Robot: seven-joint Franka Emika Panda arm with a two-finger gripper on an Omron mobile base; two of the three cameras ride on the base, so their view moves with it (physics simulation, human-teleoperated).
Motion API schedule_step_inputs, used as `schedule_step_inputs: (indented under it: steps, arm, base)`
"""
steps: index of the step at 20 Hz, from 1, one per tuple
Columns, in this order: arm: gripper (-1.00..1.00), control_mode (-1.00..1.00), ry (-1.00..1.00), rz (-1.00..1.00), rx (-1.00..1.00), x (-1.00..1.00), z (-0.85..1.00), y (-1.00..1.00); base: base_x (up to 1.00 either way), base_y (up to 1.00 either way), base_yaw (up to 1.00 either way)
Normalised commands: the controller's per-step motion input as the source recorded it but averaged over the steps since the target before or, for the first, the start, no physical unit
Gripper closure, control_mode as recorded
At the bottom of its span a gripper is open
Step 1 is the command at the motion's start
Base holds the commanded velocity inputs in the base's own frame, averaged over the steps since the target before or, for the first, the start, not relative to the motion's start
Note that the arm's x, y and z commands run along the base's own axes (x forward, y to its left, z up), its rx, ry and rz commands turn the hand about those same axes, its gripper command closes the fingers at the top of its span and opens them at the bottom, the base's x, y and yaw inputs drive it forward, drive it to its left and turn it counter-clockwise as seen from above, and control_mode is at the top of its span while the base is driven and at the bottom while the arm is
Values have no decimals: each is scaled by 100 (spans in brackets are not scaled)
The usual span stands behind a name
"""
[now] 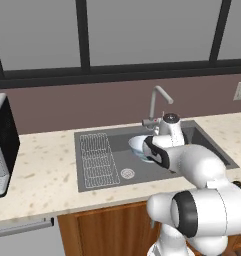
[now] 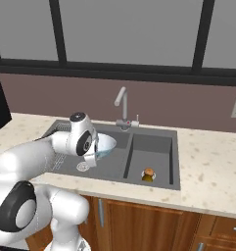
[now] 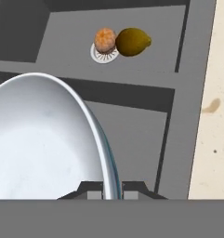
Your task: Dump the lemon and tangerine from the bowl so the bowl can be washed. Place the bowl in the sink after clearing the leftovers.
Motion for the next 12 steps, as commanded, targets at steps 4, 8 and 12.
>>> schedule_step_inputs:
  steps: [4, 8, 12]
  arm:
    - [100, -100, 0, 0, 0, 1, 0, 0]
    - [100, -100, 0, 0, -1, 0, -36, 4]
    - [100, -100, 0, 0, 0, 7, -20, 0]
  base:
    - [0, 0, 0]
    - [0, 0, 0]
    - [0, 0, 0]
